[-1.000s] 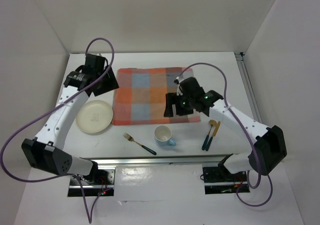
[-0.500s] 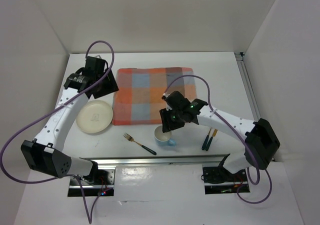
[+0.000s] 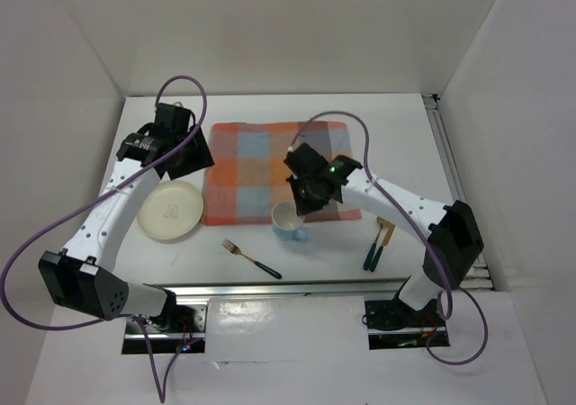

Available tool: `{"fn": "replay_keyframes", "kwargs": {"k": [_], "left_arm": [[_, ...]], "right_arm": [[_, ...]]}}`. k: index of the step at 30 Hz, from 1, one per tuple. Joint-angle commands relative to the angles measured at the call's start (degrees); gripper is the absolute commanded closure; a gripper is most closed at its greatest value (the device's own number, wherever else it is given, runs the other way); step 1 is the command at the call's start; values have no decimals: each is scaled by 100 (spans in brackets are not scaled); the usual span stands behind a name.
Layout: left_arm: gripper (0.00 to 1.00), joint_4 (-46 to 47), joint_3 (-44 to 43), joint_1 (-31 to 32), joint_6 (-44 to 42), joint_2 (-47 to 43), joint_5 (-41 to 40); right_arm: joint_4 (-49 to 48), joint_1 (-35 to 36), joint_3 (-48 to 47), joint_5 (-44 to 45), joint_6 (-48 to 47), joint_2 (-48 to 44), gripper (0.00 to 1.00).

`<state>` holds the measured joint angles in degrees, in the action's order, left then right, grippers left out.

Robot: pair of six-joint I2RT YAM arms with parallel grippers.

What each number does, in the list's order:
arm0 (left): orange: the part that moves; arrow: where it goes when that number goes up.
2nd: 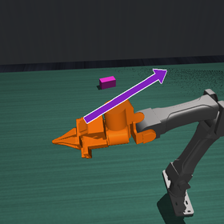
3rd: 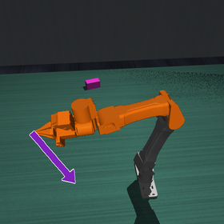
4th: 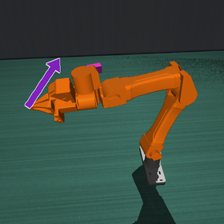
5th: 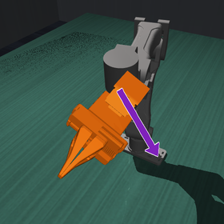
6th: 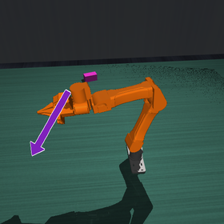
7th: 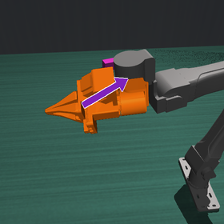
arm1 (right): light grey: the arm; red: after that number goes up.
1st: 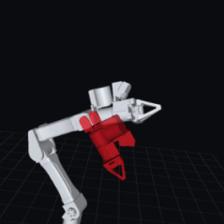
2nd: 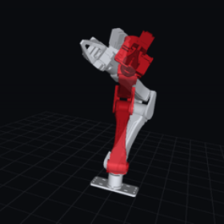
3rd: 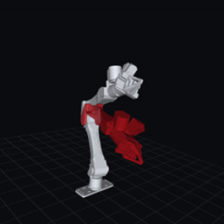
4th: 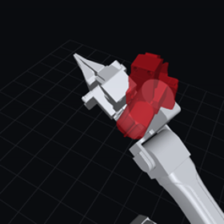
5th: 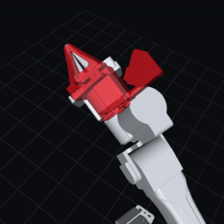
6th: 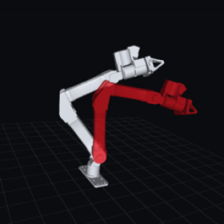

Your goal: Set the dinner table for one person

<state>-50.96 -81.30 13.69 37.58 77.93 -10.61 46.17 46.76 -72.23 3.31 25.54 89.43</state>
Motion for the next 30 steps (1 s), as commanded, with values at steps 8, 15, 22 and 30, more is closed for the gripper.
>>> {"fn": "replay_keyframes", "kwargs": {"k": [8,15,22,30], "left_arm": [[27,-221,167,-7,381,354,-468],[27,-134,799,-68,575,127,-451],[30,200,1248,-236,584,-41,-161],[28,148,1449,-349,697,64,-345]], "right_arm": [[814,-1704,-4259,1110,-453,2015,100],[920,-2663,-6311,909,-392,3869,100],[631,-3120,-6787,698,-392,4547,100],[270,-3332,-6734,416,-392,4996,100]]}}
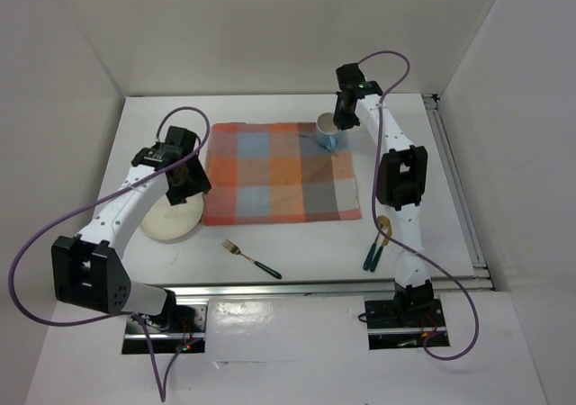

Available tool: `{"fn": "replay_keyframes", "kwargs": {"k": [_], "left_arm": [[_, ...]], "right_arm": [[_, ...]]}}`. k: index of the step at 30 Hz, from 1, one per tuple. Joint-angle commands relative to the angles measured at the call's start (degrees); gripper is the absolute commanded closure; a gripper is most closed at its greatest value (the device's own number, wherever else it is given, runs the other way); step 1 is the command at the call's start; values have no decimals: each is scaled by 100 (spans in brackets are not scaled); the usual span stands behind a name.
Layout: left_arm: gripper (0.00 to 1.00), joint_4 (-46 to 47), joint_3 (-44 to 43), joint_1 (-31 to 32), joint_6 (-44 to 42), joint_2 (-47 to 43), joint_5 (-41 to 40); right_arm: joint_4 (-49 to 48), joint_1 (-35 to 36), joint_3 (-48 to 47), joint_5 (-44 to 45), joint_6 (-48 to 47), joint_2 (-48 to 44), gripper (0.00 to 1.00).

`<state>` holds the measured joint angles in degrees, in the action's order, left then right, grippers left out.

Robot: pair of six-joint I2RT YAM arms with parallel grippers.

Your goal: Set the dinner table for one person

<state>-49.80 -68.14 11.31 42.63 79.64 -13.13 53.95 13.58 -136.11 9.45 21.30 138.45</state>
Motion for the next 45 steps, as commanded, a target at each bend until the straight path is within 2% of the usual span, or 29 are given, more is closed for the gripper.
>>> {"fn": "replay_keyframes", "kwargs": {"k": [1,2,3,5,6,7,9,11,13,19,24,29,31,35,40,42,43,45], "left_arm": [[28,32,186,-164,315,-106,-94],[28,32,239,-234,386,-106,-33],[27,32,335,-322,386,-106,37],[20,32,441,-594,509,-159,187],[17,-29,442,-691,509,-220,266],[12,-30,511,-787,509,-220,267],[3,-99,652,-1130,509,-281,468],[2,-100,828,-1480,509,-422,652],[2,-161,1073,-1693,580,-632,723],[2,-232,1864,-2545,852,-914,1153],[5,418,2507,-3002,1027,-1047,1619],[10,1084,2779,-3179,1080,-844,1656],[17,1288,2911,-3319,1081,-774,1655],[24,1692,3070,-3390,1133,-581,1541],[27,2281,3438,-3592,1195,-581,1541],[37,2282,3439,-3645,1195,-581,1593],[54,2282,3352,-3645,1195,-581,1594],[74,2029,3168,-3706,1090,-650,1594]], "right_arm": [[-509,-14,-346,-268,32,94,100],[-509,-14,-346,-269,32,94,99],[-509,-14,-285,-321,32,94,86],[-693,-14,-153,-400,32,33,70],[-754,-14,-91,-479,32,-20,58],[-807,-14,-39,-532,32,-72,37],[-869,-14,-38,-611,32,-213,24],[-869,-14,-38,-760,32,-371,8],[-922,-14,-38,-761,32,-494,1],[-922,39,233,-875,-21,-1004,0],[-1054,92,419,-875,-73,-1277,0],[-922,92,472,-875,-126,-1329,0],[-922,144,629,-813,-178,-1443,0],[-974,145,937,-761,-179,-1742,0],[-1027,259,1236,-708,-232,-2067,0],[-1027,320,1316,-594,-284,-2217,0],[-1027,320,1463,-594,-284,-2270,0],[-974,320,1596,-533,-284,-2463,0]]}}
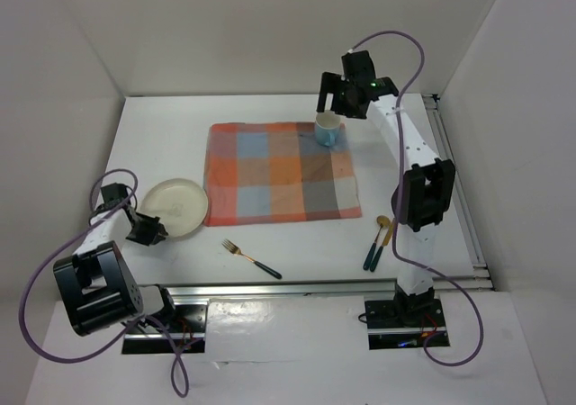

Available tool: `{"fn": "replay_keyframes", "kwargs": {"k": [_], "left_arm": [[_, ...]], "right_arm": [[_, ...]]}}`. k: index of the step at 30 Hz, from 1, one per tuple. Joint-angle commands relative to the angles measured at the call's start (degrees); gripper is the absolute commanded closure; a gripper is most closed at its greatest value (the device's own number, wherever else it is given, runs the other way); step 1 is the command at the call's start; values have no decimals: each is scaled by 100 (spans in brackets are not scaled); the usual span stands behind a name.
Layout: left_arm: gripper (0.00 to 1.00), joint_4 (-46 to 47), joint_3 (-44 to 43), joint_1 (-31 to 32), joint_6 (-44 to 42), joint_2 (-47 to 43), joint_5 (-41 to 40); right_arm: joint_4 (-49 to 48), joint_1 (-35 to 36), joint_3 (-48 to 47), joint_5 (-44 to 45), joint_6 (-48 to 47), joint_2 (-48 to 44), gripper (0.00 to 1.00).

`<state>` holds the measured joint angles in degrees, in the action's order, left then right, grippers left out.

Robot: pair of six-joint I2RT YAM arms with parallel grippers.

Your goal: Set the dinner table for one person

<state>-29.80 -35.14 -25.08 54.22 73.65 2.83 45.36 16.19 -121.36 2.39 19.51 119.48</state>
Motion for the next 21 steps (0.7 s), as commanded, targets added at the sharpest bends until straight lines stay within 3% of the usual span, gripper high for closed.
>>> {"fn": "replay_keyframes", "kwargs": {"k": [1,2,7,10,14,21], "left_arm": [[83,-60,-360,-67,-69,-157,-2],[98,-148,-493,-67,-139,-245,-2],[100,-324,-1493,-67,-377,-860,349],[100,-71,-2030,239,-525,-861,753],[100,-70,-2847,951,-448,-10,983],[100,185,-4237,2269,-166,1956,501]], "right_arm": [[-116,60,313,174,-105,-645,0],[-116,60,428,174,-105,-732,0],[-510,183,1822,-159,-52,-1742,0],[-678,332,2718,-160,-52,-2393,0],[-827,543,3695,-160,-52,-3114,0],[-661,974,4989,-213,123,-4212,0]]}}
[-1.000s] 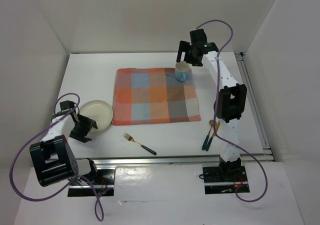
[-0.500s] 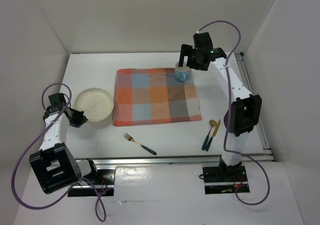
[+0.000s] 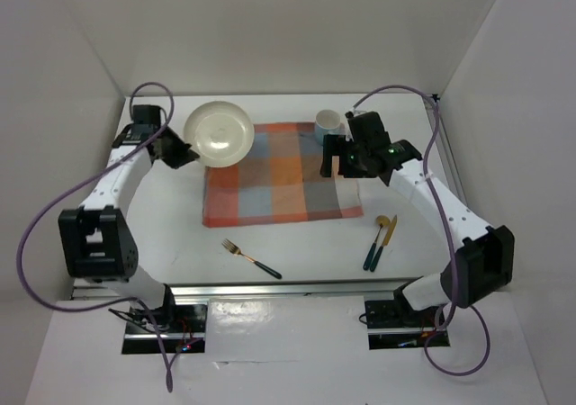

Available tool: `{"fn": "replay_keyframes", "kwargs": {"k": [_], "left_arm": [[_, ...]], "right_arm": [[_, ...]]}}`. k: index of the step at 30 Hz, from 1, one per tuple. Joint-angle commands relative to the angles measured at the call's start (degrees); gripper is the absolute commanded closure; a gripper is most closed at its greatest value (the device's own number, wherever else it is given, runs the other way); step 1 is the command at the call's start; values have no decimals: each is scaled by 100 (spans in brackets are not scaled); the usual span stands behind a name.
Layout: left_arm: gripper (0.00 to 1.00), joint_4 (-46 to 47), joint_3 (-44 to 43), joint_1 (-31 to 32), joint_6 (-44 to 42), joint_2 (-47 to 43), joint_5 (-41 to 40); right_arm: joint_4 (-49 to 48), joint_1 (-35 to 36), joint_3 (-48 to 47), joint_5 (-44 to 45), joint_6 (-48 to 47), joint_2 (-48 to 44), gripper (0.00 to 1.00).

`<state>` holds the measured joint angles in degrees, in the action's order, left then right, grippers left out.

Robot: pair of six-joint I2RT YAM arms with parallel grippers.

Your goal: Set the dinner table for one person

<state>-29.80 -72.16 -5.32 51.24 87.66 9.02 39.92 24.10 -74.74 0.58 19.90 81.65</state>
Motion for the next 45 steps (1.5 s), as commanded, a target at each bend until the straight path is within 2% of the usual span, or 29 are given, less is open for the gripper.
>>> {"fn": "replay_keyframes", "kwargs": {"k": [1,5,11,19,23,33,34,36,37,40,41,43,45], "left_arm": [[100,185,-701,373,131,751,-172],[100,133,-1606,541,131,1681,-173],[100,133,-2091,594,184,2483,135],[100,-70,-1977,1234,-369,2370,188],[100,-61,-1925,1428,-369,2658,521],[100,-175,-2162,1807,-475,3073,470],[97,-175,-2162,1868,-475,3134,469],[80,-228,-2162,1938,-545,3135,400],[66,-297,-2162,1938,-597,3135,399],[40,-456,-2223,2000,-720,3082,286],[26,-526,-2319,2052,-799,3082,215],[17,-790,-2434,2114,-870,2968,110],[16,-1009,-2505,2114,-931,2837,-47]], "right_arm": [[-47,244,450,-32,84,-517,0],[208,683,978,-32,356,-825,0],[604,1105,1268,162,927,-993,0],[859,1159,1322,583,1174,-923,0],[859,1159,1269,584,1174,-800,0],[965,1159,1269,636,1279,-905,0],[1017,1159,1269,636,1279,-844,0],[1018,1159,1269,636,1279,-843,0],[1018,1159,1269,636,1279,-843,0],[965,1159,1269,636,1227,-782,0],[965,1159,1199,636,1166,-782,0],[904,1220,1146,636,1096,-712,0],[842,1333,1094,636,1025,-589,0]]}}
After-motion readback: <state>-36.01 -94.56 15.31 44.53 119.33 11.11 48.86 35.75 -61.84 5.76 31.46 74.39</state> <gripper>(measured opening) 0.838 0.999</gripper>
